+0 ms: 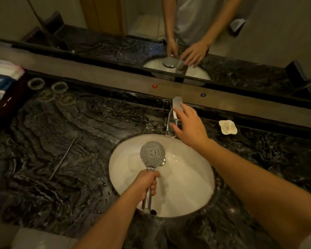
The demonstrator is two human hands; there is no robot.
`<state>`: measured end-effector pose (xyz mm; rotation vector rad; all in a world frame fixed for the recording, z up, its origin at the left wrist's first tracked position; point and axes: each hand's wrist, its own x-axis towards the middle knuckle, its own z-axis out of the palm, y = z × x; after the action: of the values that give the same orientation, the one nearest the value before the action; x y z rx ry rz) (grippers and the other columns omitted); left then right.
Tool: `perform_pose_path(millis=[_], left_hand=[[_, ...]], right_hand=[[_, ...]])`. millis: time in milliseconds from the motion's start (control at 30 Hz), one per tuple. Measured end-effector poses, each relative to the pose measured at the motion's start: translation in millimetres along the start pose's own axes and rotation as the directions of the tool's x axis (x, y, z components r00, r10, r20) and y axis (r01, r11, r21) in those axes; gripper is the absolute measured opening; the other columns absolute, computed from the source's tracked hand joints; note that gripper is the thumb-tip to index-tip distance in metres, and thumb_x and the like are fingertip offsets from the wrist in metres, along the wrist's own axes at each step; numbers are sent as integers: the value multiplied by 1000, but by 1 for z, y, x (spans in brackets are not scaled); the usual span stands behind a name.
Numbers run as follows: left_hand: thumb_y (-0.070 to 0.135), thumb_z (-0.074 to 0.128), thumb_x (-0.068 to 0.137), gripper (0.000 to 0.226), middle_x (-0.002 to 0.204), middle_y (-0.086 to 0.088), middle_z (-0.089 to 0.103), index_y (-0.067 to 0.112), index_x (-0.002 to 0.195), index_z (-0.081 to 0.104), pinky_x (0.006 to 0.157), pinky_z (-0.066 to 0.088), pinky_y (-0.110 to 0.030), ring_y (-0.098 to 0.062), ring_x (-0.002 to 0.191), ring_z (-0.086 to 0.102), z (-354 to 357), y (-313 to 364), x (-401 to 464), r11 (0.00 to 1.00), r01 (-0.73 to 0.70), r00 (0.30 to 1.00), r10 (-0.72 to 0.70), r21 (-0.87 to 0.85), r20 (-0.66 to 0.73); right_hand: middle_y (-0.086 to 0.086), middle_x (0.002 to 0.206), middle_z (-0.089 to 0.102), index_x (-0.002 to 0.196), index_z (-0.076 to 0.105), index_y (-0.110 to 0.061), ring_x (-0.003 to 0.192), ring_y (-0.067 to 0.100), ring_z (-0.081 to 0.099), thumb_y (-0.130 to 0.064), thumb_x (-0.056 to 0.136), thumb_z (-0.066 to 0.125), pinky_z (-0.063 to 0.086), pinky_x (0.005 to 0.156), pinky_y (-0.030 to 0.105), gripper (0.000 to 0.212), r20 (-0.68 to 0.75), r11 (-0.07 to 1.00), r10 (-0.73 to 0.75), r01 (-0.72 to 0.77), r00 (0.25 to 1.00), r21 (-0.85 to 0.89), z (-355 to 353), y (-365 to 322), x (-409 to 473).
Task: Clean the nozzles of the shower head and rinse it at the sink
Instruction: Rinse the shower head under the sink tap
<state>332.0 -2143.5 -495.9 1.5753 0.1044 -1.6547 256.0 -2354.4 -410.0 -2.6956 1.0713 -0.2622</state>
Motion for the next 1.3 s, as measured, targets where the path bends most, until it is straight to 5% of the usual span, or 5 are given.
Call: perform_pose_path(millis=[200, 433, 700, 1300], left_hand=[[5, 58, 90, 20, 54, -1, 38, 14, 80, 43, 39, 29, -20, -13, 40, 31, 28, 11, 22, 1000, -6, 1000, 6, 11, -14], [6, 59, 89, 23, 53, 0, 37, 15, 77, 42, 39, 28, -20, -12, 38, 30, 37, 5, 44, 1000, 22, 998, -22, 0, -53], [6, 60, 89, 20, 50, 0, 37, 13, 81, 44, 39, 28, -20, -12, 37, 30, 47, 8, 65, 1000, 22, 997, -22, -2, -80], [7, 63, 88, 21, 51, 0, 35, 14, 81, 45, 40, 28, -21, -13, 39, 29, 50, 11, 91, 1000, 2, 997, 0, 31, -78]], right_hand=[[6, 164, 22, 155, 29, -22, 152, 24, 13, -58, 98, 44, 15, 124, 46, 69, 117, 962, -213, 229, 970, -151, 21, 11, 54], [15, 161, 26, 148, 42, -9, 151, 29, 18, -41, 103, 39, 12, 124, 45, 56, -13, 975, -191, 188, 982, -119, 42, 14, 67], [17, 154, 41, 142, 48, -3, 146, 30, 33, -31, 106, 35, 20, 122, 43, 48, 2, 978, -187, 187, 982, -91, 35, 16, 81], [11, 155, 41, 140, 53, -8, 147, 25, 31, -22, 104, 36, 20, 121, 39, 42, 107, 990, -136, 139, 985, -22, 13, 12, 89]])
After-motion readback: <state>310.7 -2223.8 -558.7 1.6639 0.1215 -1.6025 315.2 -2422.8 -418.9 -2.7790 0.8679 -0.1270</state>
